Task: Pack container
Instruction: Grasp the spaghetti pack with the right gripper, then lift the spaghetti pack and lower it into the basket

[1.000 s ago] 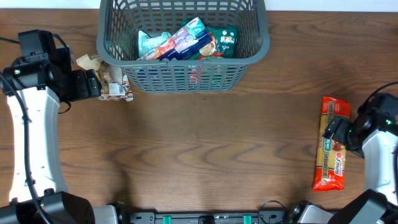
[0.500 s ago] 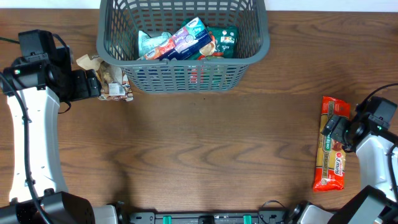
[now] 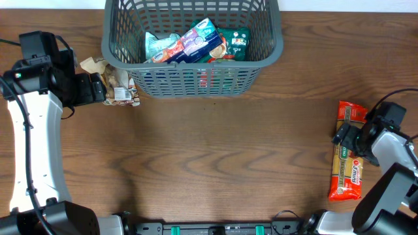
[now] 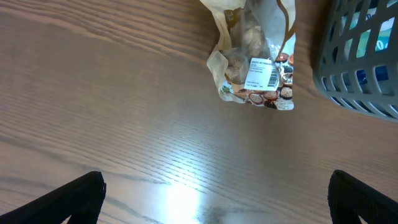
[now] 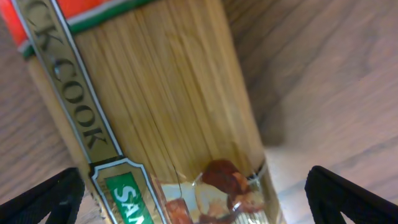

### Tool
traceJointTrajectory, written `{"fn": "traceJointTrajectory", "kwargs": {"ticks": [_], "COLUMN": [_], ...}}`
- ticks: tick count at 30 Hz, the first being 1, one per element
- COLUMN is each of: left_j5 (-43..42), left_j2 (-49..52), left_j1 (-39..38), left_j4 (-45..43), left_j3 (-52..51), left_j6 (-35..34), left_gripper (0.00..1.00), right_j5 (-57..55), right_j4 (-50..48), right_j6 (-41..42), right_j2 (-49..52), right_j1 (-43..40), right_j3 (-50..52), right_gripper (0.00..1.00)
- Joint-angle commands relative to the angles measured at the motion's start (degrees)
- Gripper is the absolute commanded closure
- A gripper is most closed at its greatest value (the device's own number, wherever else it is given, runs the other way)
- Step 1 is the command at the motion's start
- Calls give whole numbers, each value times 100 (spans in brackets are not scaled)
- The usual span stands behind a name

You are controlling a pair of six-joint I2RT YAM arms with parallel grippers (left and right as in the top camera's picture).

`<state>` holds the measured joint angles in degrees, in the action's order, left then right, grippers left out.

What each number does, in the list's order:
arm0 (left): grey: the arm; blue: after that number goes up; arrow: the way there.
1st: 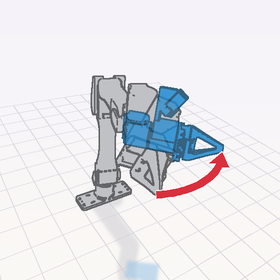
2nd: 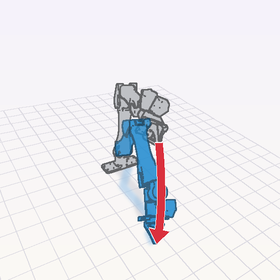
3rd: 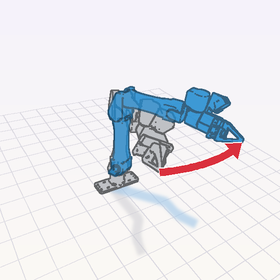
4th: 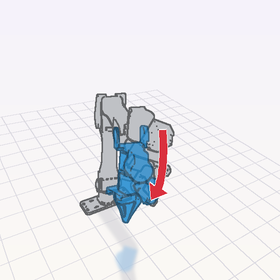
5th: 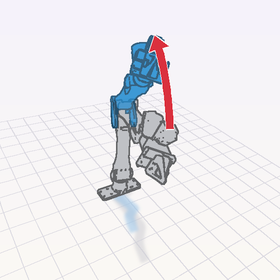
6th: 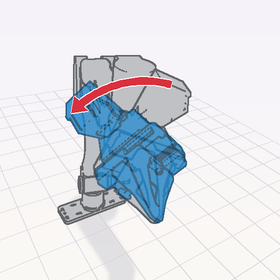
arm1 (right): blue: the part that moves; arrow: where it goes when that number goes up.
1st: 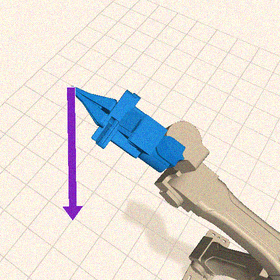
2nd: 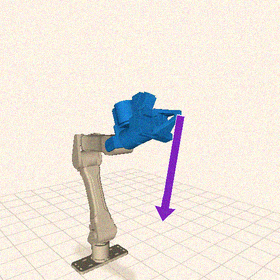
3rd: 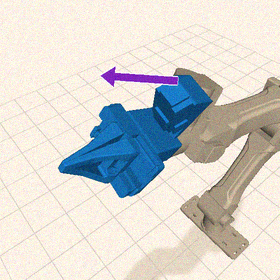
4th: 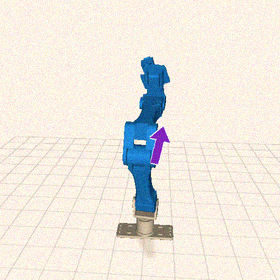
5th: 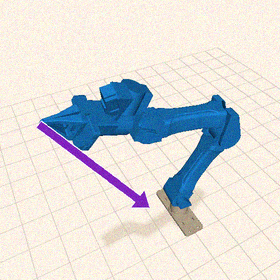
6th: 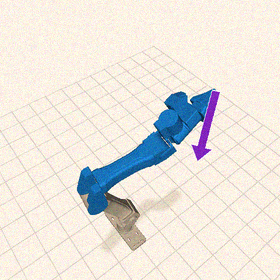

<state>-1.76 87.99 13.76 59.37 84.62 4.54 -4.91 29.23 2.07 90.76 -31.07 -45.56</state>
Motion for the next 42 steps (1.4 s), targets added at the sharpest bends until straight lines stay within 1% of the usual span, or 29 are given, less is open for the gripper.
{"fn": "traceJointTrajectory", "kwargs": {"ticks": [1,2,4,8,12,13,16,17,19,22,26,29,31,35,42], "left_j5": [-39,-39,-39,-37,-37,-39,-37,-37,-39,-39,-39,-39,-39,-39,-39], "left_j2": [-44,-44,-44,-44,-44,-44,-44,-44,-44,-44,-44,-44,-44,-44,-44], "left_j1": [-9,-9,-9,-9,-9,-9,-9,-9,-9,-9,-9,-9,-9,-9,-9], "left_j4": [9,9,9,9,11,11,9,9,9,9,11,11,11,13,61], "left_j3": [-4,-4,-4,-4,-4,-4,-4,-4,-4,-4,-4,-4,-4,-4,-4], "left_j6": [15,15,15,17,15,15,15,15,15,15,15,15,15,13,13], "left_gripper": [1,1,1,1,1,1,2,1,1,1,1,1,1,1,1], "right_j5": [4,44,87,111,308,389,686,778,973,1510,1893,1932,1899,1755,1869], "right_j4": [-9,-9,-17,-13,-17,-33,-76,-74,-48,85,629,1255,1692,2210,2564], "right_j6": [-85,-87,-85,-83,-83,-81,-63,11,286,413,387,44,-376,-695,-1257], "right_j2": [203,247,317,459,551,551,544,531,463,258,-26,-131,-122,-116,70], "right_j1": [-39,-39,-39,-35,-35,-35,9,42,125,275,627,1051,1423,2092,3289], "right_j3": [44,48,66,107,116,116,72,26,-127,-573,-1690,-2857,-3797,-5263,-6994], "right_gripper": [1,3,12,40,60,68,94,99,99,99,99,99,98,98,99]}}
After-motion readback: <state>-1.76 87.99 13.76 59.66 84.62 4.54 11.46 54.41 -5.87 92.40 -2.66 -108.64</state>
